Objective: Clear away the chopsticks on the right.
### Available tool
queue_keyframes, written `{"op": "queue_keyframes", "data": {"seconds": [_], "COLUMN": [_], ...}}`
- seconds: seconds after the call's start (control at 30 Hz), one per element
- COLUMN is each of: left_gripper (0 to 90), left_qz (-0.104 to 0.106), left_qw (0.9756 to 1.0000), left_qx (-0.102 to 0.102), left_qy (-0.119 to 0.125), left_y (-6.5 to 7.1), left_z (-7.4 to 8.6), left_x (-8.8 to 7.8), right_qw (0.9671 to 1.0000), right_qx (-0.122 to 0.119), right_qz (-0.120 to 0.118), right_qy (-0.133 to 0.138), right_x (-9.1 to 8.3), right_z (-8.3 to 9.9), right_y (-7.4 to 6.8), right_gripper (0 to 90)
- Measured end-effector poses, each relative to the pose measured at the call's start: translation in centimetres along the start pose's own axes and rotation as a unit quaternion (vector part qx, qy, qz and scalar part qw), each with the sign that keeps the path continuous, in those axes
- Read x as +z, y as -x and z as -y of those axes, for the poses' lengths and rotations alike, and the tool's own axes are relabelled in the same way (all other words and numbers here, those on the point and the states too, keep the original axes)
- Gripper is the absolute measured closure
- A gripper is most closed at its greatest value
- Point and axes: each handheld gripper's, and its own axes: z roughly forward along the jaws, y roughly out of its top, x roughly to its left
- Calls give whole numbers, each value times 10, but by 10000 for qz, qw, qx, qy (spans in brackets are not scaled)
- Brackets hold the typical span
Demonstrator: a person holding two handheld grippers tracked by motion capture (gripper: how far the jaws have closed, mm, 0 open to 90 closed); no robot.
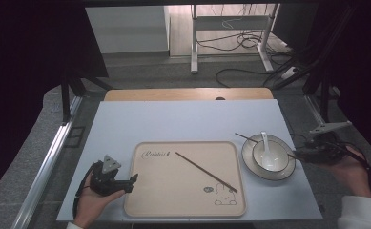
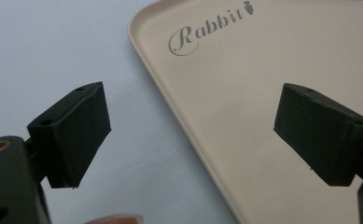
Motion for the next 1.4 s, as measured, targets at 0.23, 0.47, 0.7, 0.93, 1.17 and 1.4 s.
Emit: {"op": "queue_keyframes", "data": {"seconds": [0.23, 0.47, 0.7, 0.93, 1.17, 1.4], "left_gripper": [108, 108, 108, 108, 108, 108], "left_qz": [-2, -11, 43, 30, 81, 71], "left_qw": [10000, 10000, 10000, 10000, 9999, 10000], "left_qx": [7, 6, -31, -36, -72, -67], "left_qy": [-3, -14, -16, -18, 11, 17], "left_y": [0, 0, -2, -2, -2, -3], "left_z": [0, 0, 1, 1, 1, 1], "left_x": [0, 0, 1, 0, 0, -1], "right_qw": [9975, 9930, 9895, 9854, 9847, 9838], "right_qx": [-172, -434, -611, -747, -772, -843], "right_qz": [-78, -133, -400, -535, -632, -654], "right_qy": [-682, -1094, -1250, -1435, -1430, -1444], "right_x": [25, 41, 52, 61, 63, 63], "right_z": [15, 17, 13, 13, 14, 13], "right_y": [18, 24, 29, 30, 31, 30], "right_gripper": [552, 610, 683, 754, 801, 826]}}
